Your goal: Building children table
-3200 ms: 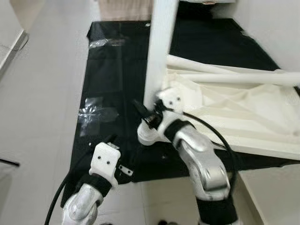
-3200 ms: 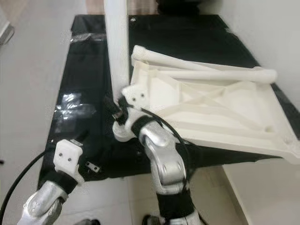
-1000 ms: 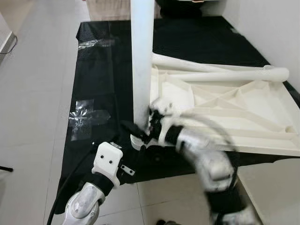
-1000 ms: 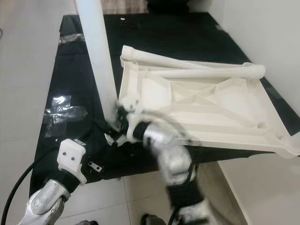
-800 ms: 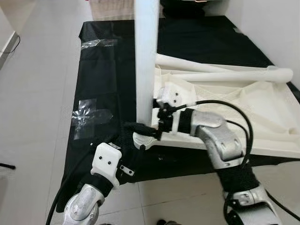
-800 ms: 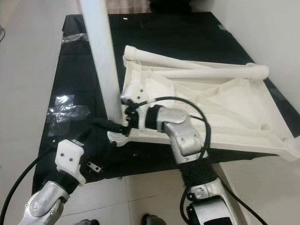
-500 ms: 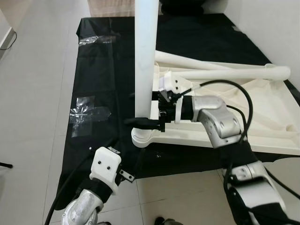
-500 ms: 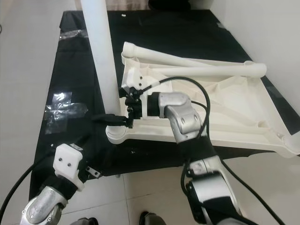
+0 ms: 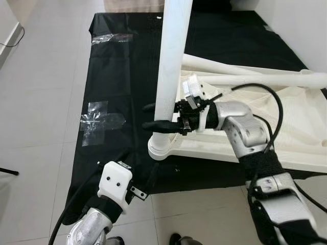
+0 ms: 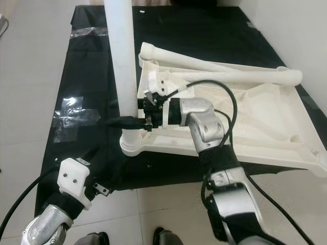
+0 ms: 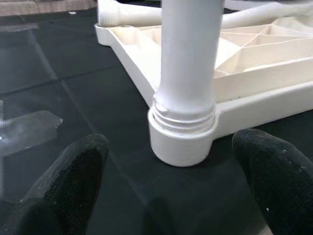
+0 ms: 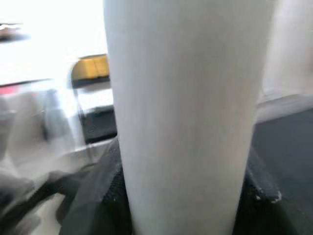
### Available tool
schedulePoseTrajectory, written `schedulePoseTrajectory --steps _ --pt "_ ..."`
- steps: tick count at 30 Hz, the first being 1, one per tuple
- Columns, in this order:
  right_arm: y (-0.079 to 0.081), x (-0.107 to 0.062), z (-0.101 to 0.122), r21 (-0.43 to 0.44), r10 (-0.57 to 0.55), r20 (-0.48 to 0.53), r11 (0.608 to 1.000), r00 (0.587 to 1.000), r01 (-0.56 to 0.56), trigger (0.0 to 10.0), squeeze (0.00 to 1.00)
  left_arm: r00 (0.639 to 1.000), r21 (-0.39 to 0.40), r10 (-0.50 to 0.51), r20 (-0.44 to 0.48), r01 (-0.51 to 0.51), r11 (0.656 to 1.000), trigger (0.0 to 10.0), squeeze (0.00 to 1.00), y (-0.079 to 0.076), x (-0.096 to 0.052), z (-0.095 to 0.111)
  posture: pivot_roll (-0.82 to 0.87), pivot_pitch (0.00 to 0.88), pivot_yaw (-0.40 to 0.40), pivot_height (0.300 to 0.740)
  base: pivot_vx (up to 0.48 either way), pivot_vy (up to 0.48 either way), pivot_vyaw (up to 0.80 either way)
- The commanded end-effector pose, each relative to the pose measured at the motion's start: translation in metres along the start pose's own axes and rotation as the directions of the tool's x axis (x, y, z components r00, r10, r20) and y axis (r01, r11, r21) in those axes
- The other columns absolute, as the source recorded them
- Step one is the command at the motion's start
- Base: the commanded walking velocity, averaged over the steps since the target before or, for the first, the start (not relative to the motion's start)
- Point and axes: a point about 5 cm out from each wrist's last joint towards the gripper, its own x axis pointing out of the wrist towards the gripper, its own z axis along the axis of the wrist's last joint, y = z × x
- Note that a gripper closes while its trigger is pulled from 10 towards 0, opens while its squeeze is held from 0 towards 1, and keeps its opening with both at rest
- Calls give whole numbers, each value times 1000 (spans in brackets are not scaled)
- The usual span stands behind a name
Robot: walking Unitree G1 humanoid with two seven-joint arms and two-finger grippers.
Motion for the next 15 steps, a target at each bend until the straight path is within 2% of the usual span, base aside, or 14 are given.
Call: schedulePoseTrajectory --steps 1,2,3,4,5,7,8,9,10,11,12,15 --pt "-2 -13 -44 102 -303 -194 940 933 326 0 0 1000 -2 -4 -21 4 1000 10000 0 -1 -2 -4 77 247 -87 740 0 0 0" --pt "17 -16 -60 28 -349 -263 929 899 369 0 0 1000 -2 -4 -20 4 1000 10000 0 1 0 -4 64 245 -64 740 0 0 0" --pt "17 -16 -60 28 -349 -263 929 899 369 0 0 1000 -2 -4 -20 4 1000 10000 0 1 0 -4 64 245 -64 740 0 0 0" --pt "32 -17 -70 -5 -379 -299 918 876 396 0 0 1000 -3 -8 -19 8 1000 10000 0 2 2 -4 61 245 -59 740 0 0 0" --pt "39 -16 -74 18 -407 -311 901 859 433 0 0 1000 -2 -17 -18 17 1000 10000 0 2 3 -5 52 235 -50 740 0 0 0" --pt "39 -16 -74 18 -407 -311 901 859 433 0 0 1000 -2 -17 -18 17 1000 10000 0 2 3 -5 52 235 -50 740 0 0 0" --pt "41 -7 -71 -17 -418 -305 901 856 434 0 0 999 -5 -26 -19 26 1000 10000 0 3 5 -6 50 212 -47 740 0 0 0" --pt "41 -7 -71 -17 -418 -305 901 856 434 0 0 999 -5 -26 -19 26 1000 10000 0 3 5 -6 50 212 -47 740 0 0 0" --pt "40 5 -66 -15 -408 -285 907 868 421 0 0 999 -5 -34 -19 34 999 10000 0 4 8 -8 49 196 -52 740 0 0 0" --pt "40 5 -66 -15 -408 -285 907 868 421 0 0 999 -5 -34 -19 34 999 10000 0 4 8 -8 49 196 -52 740 0 0 0" --pt "33 24 -52 -47 -381 -238 923 893 381 10000 0 1000 -1 -28 -15 27 1000 10000 0 5 11 -9 62 193 -65 740 0 0 0" --pt "30 28 -49 -43 -375 -226 926 899 375 10000 0 1000 1 -20 -13 20 1000 10000 0 6 11 -8 62 193 -65 740 0 0 0"
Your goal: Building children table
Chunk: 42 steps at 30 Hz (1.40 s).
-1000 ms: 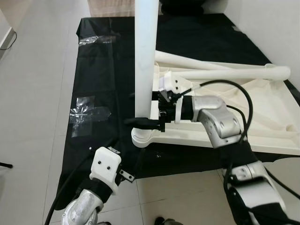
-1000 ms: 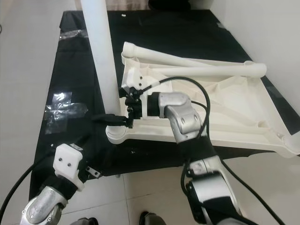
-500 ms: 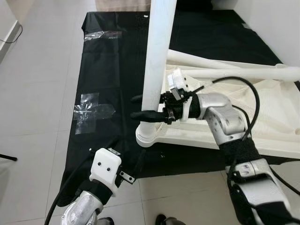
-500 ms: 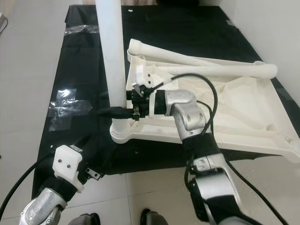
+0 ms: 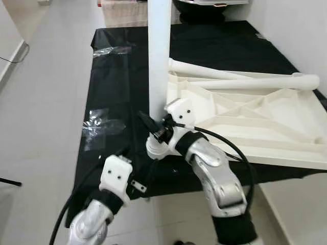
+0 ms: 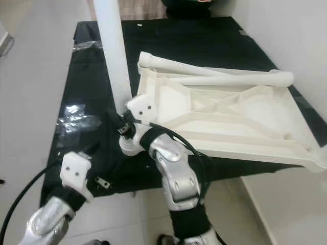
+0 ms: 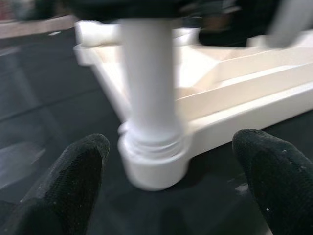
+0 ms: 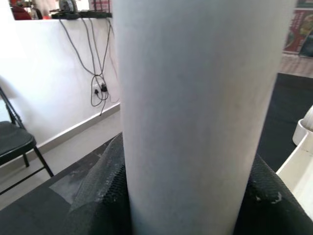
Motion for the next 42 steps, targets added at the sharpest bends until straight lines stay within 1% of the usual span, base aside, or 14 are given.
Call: schedulePoseTrajectory --steps 1,2,9,10,11,12,23,24,27,33,36,38,40,42 --pt "0 2 -29 56 36 -139 998 990 -29 10000 0 1000 5 22 -18 -21 1000 10000 0 2 -4 -4 67 193 -70 740 0 0 0" --pt "-2 4 -23 85 100 -109 992 989 -91 10000 1000 999 7 29 -17 -29 1000 10000 0 2 -4 -4 69 194 -72 740 0 0 0" --pt "-19 0 3 59 373 -4 926 928 -372 10000 1000 1000 2 17 -14 -17 1000 10000 0 -1 -4 -2 72 214 -74 740 0 0 0" --pt "-24 0 5 15 428 -14 904 904 -428 10000 475 1000 1 14 -14 -14 1000 10000 0 -2 -5 -1 79 221 -76 740 0 0 0" --pt "-24 0 5 15 428 -14 904 904 -428 10000 475 1000 1 14 -14 -14 1000 10000 0 -2 -5 -1 79 221 -76 740 0 0 0" --pt "-31 0 10 -44 519 -37 853 854 -520 10000 0 1000 -1 12 -13 -12 1000 10000 0 -4 -7 0 93 235 -80 740 0 0 0" --pt "-60 10 45 -67 685 -20 726 729 -684 10000 0 1000 4 21 -22 -21 1000 10000 0 -8 -18 4 126 276 -88 740 0 0 0" --pt "-62 9 48 -67 702 -16 710 712 -701 3176 0 999 4 21 -24 -21 1000 10000 0 -9 -18 4 126 276 -88 740 0 0 0" --pt "-64 8 52 -67 733 -11 678 680 -732 0 0 999 3 20 -26 -20 1000 10000 0 -9 -19 4 124 278 -87 740 0 0 0" --pt "-65 -1 46 -49 782 -23 621 623 -782 0 0 999 1 18 -29 -18 1000 10000 0 -8 -17 3 109 265 -81 740 0 0 0" --pt "-65 -4 42 -44 771 -23 635 636 -771 0 0 999 1 17 -28 -17 1000 10000 0 -8 -17 2 99 260 -85 740 0 0 0" --pt "-59 -10 26 -29 668 -17 744 744 -668 0 0 999 -1 18 -27 -18 1000 10000 0 -8 -15 1 88 251 -92 740 0 0 0" --pt "-49 -9 -5 56 321 -67 947 945 -317 0 0 999 1 22 -25 -22 1000 10000 0 -7 -14 1 83 244 -92 740 0 0 0" --pt "-47 -10 -15 77 189 -100 980 977 -182 0 0 999 2 24 -25 -24 1000 10000 0 -6 -14 0 80 242 -89 740 0 0 0"
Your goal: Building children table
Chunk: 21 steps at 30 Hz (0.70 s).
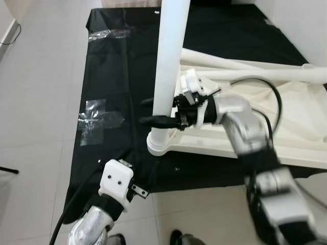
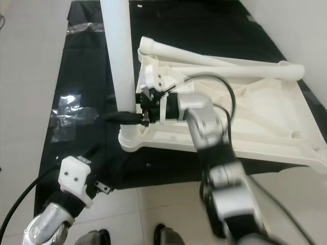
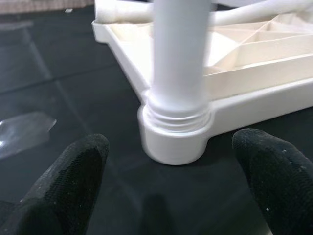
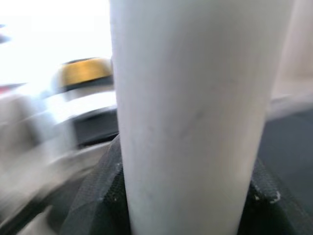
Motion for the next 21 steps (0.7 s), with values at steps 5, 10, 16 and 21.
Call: schedulePoseTrajectory --steps 5,10,16,21 --pt "30 -25 -66 18 -427 -363 885 828 465 0 0 1000 -2 -7 -24 7 1000 10000 0 1 0 -6 57 238 -67 740 0 0 0" --pt "38 -14 -64 -10 -441 -358 883 823 469 902 0 1000 -3 -15 -21 15 1000 10000 0 3 5 -8 42 204 -58 740 0 0 0" --pt "-4 -4 -39 -69 -428 -276 902 861 426 10000 486 999 -1 39 -14 -39 999 10000 0 8 -1 -5 63 192 -76 740 0 0 0" --pt "-25 -11 -16 -72 -332 -205 943 921 324 10000 1000 998 -25 56 -25 -57 998 10000 0 5 -18 3 66 196 -80 740 0 0 0"
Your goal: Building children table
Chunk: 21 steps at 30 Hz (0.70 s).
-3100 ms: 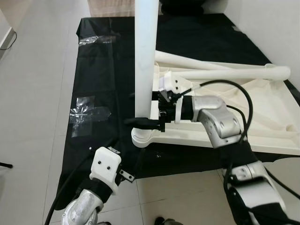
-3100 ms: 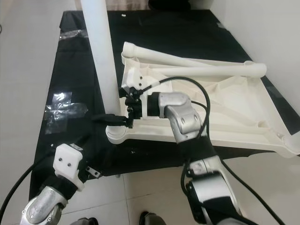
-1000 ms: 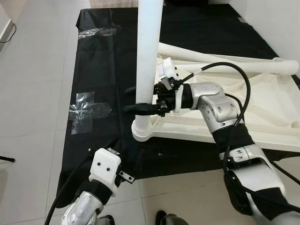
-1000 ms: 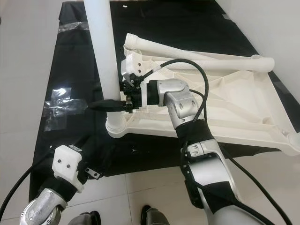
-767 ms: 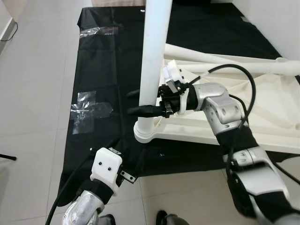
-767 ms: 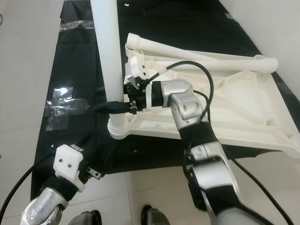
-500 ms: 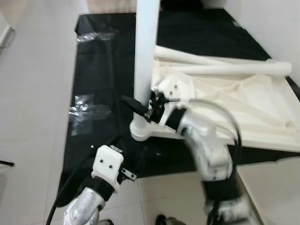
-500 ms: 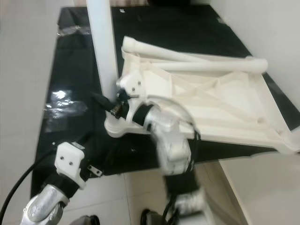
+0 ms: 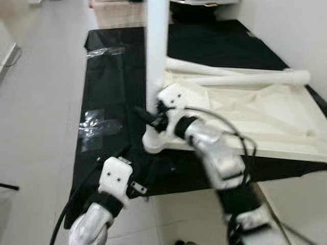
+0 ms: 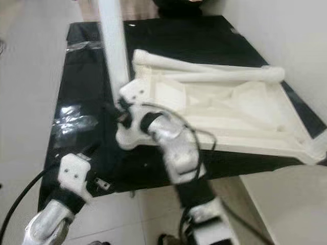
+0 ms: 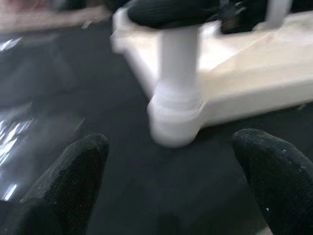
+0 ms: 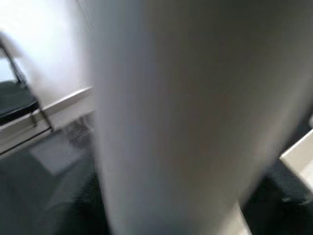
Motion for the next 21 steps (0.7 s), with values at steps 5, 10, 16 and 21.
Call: schedulePoseTrajectory --steps 5,10,16,21 --pt "-21 -10 9 -66 190 20 980 982 -188 10000 1000 999 5 -33 19 33 999 10000 0 -10 -17 18 89 206 -92 740 0 0 0" --pt "-41 -8 18 -146 323 -36 935 946 -324 10000 0 999 -2 -38 6 38 999 10000 0 -14 -42 39 117 209 -90 740 0 0 0" --pt "-41 -1 35 -130 488 13 866 873 -482 10000 0 1000 10 2 3 -2 1000 10000 0 -7 -52 50 143 198 -93 740 0 0 0" --pt "-40 1 40 -73 590 48 807 806 -586 3451 0 1000 8 16 7 -16 1000 10000 0 -6 -54 52 144 188 -101 740 0 0 0"
